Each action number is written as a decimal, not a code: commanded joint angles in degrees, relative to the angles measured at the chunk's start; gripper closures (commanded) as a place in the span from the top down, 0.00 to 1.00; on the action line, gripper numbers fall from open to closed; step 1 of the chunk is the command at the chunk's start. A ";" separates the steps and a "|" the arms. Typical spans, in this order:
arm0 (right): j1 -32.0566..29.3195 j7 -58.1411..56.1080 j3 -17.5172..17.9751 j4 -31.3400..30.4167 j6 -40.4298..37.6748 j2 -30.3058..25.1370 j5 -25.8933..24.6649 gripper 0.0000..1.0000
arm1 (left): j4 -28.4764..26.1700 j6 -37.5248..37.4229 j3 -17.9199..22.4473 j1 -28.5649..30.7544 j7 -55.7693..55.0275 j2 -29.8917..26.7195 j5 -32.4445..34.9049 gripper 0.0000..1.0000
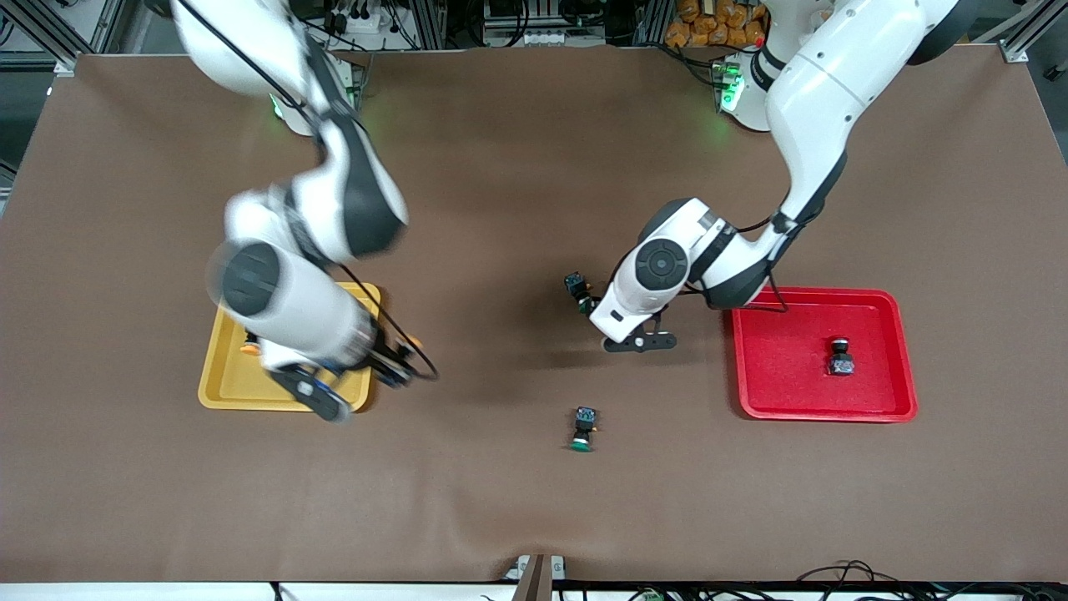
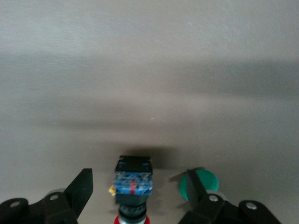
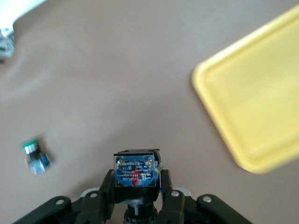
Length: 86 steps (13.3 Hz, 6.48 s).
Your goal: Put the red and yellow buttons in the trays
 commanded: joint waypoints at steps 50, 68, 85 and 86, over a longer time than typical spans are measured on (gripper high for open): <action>-13.33 -45.08 -2.35 -25.37 -3.97 -33.01 -17.23 1.00 | -1.04 -5.37 -7.97 36.79 41.53 1.98 12.87 1.00; -34.77 -55.44 18.22 -30.38 -4.14 -38.63 -21.18 1.00 | 22.51 -46.85 -20.10 37.75 41.62 -23.51 2.60 1.00; -38.11 -55.54 18.13 -25.46 -6.69 -36.18 -21.10 1.00 | 22.61 -49.31 7.54 19.85 44.42 -31.85 -12.77 1.00; -38.20 -55.54 18.13 -25.46 -6.78 -36.18 -21.09 1.00 | 21.91 -49.31 13.33 15.82 46.78 -33.16 -14.01 1.00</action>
